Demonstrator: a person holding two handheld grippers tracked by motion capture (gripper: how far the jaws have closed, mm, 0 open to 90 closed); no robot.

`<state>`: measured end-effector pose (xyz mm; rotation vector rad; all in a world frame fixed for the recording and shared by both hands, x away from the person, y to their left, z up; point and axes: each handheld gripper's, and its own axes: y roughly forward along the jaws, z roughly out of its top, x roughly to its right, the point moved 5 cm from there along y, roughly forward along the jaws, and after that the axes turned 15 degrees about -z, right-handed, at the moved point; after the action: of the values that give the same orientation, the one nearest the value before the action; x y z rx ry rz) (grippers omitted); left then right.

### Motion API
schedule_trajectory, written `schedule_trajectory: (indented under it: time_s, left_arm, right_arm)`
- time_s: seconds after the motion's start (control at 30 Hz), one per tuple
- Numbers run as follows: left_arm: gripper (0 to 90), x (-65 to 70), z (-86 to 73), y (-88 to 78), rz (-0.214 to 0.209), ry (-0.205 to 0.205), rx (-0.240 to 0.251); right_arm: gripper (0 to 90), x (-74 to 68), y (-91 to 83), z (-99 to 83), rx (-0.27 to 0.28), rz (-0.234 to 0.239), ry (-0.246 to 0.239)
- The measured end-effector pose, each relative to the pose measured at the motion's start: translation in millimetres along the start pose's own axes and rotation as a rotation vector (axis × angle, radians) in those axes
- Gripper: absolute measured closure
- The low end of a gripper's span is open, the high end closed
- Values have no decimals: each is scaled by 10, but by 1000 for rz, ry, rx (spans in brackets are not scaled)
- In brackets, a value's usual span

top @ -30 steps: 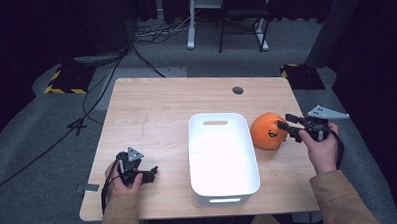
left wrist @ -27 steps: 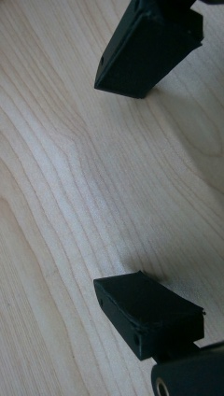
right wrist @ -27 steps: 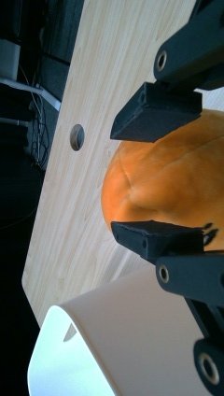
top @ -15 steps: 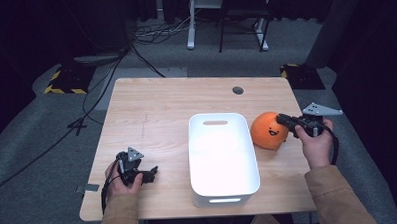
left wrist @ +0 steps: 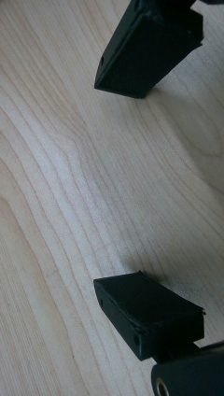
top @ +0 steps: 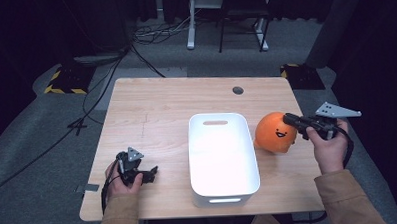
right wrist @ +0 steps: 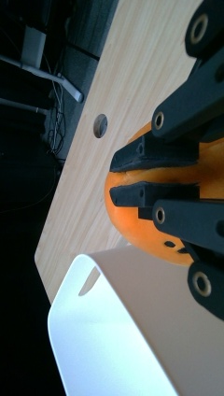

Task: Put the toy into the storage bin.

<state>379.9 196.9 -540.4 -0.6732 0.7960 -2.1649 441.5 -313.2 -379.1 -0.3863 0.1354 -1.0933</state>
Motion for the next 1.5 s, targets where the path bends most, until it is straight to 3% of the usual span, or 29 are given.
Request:
schedule_trajectory:
  time_s: [0.3, 0.63, 1.1, 1.5]
  left_arm:
    - [72, 0, 0, 0, 0, 0, 0]
    - [72, 0, 0, 0, 0, 0, 0]
    - [72, 0, 0, 0, 0, 0, 0]
    - [72, 0, 0, 0, 0, 0, 0]
  right_arm:
    - [823, -74, -264, 216, 33, 48, -17]
    - [823, -162, -507, 452, 80, 70, -38]
    - [824, -315, -819, 680, 141, 120, -54]
    - [824, -690, -931, 824, 182, 228, -77]
